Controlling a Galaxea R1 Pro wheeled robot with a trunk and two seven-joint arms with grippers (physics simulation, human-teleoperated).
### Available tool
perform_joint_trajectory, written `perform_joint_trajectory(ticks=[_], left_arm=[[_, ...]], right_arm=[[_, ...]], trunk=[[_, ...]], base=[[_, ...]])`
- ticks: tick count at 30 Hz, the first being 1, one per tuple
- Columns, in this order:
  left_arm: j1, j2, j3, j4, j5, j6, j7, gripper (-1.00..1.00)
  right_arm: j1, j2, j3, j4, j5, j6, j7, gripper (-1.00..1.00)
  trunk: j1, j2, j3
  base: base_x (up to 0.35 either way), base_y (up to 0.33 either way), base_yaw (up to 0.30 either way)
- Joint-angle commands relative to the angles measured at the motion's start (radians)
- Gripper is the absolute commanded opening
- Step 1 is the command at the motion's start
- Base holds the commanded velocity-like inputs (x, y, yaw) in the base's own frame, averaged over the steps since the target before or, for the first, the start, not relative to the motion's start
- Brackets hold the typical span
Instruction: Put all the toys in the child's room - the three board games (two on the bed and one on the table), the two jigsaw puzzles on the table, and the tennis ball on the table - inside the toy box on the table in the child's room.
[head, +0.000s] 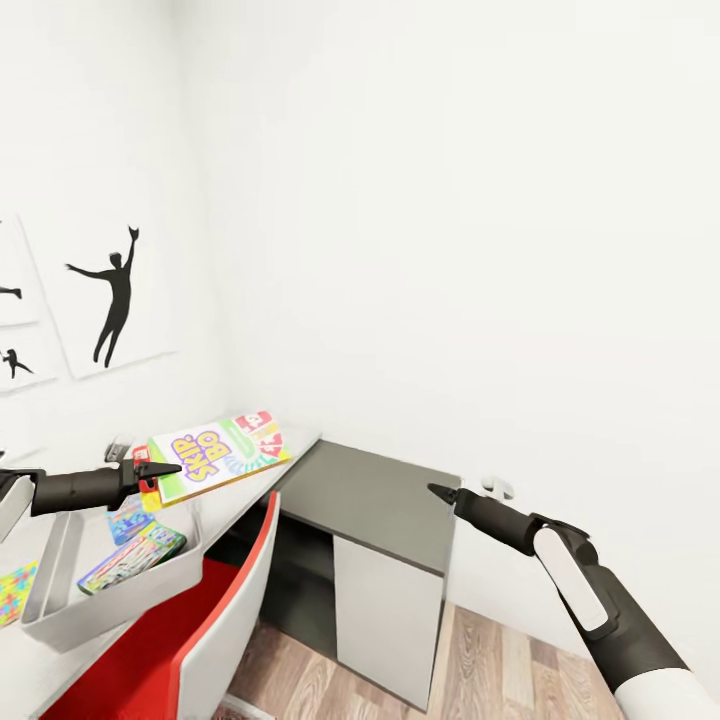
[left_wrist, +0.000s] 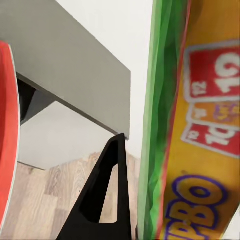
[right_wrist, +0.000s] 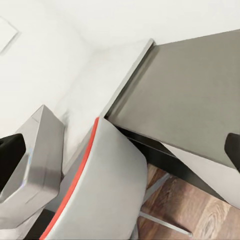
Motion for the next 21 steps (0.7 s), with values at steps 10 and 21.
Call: perform_joint_trajectory(ticks=[10, 21], left_arm=[[-0.001, -0.001, 0.008, 0.005, 0.004, 0.005, 0.0, -1.0], [-0.001, -0.035, 0.027, 0.087, 0.012, -0.009, 0.039, -1.0]], right_arm=[[0.0, -0.001, 0.001, 0.0, -0.001, 0.002, 0.001, 1.0], [0.0, -0.001, 0.001, 0.001, -0.002, -0.016, 0.001, 1.0]], trunk=[[0.0, -0.001, -0.002], [0.0, -0.001, -0.003]], base=[[0.0, 0.0, 0.287], [0.0, 0.0, 0.052]])
